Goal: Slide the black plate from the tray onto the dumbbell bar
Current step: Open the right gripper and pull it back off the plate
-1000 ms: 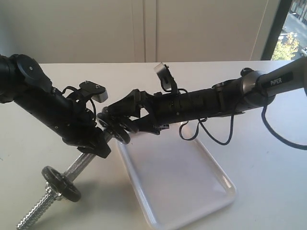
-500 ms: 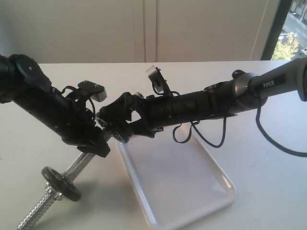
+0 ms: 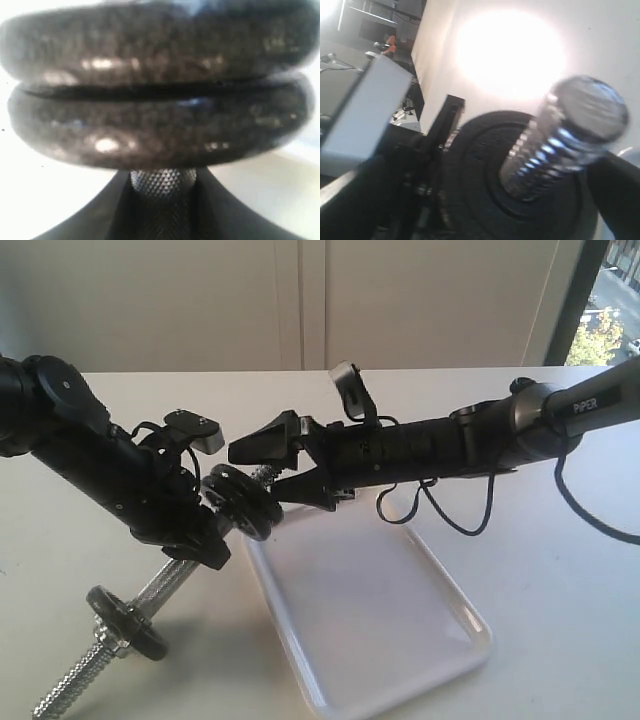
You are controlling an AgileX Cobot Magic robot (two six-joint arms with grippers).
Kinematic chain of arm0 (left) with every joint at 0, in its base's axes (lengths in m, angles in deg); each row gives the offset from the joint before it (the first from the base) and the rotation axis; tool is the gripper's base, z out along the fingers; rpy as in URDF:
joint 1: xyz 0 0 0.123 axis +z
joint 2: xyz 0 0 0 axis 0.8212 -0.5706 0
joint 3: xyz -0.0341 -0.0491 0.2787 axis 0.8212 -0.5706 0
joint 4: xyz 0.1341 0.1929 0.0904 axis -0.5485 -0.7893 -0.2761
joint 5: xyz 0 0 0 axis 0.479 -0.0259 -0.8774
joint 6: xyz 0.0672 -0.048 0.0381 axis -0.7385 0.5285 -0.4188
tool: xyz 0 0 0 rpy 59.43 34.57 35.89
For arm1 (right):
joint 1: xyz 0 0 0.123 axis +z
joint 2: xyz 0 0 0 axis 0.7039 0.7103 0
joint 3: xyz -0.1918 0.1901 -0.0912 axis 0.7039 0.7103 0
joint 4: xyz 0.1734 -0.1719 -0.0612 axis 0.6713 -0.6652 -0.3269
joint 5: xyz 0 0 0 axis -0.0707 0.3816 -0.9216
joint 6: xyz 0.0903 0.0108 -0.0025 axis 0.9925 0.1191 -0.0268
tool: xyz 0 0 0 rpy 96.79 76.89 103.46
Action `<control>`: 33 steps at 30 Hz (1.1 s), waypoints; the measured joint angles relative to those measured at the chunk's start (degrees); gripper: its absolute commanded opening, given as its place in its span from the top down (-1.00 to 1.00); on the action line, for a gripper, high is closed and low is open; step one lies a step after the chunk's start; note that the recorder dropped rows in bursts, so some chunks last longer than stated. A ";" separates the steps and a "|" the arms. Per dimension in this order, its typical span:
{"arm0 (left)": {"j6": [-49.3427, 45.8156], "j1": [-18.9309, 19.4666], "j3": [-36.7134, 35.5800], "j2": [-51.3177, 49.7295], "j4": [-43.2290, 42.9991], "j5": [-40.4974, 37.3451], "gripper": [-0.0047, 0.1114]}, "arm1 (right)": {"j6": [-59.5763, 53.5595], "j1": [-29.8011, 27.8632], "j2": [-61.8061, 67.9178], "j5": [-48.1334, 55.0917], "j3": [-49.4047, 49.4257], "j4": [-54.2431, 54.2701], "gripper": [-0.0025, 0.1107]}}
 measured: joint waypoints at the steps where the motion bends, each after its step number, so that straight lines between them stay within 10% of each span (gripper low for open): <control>1: 0.24 0.00 0.00 -0.28 -0.13 -0.02 0.92 | 0.00 -0.25 -0.25 0.58 -0.10 0.28 -0.90; 25: 2.36 2.55 -0.20 -0.90 -3.51 0.42 0.92 | 1.72 -9.24 -0.48 2.17 -0.10 0.38 -0.84; 33: 2.36 2.55 -0.24 -1.33 -3.60 0.85 0.92 | 8.26 -11.65 -0.48 5.74 -0.10 0.26 0.51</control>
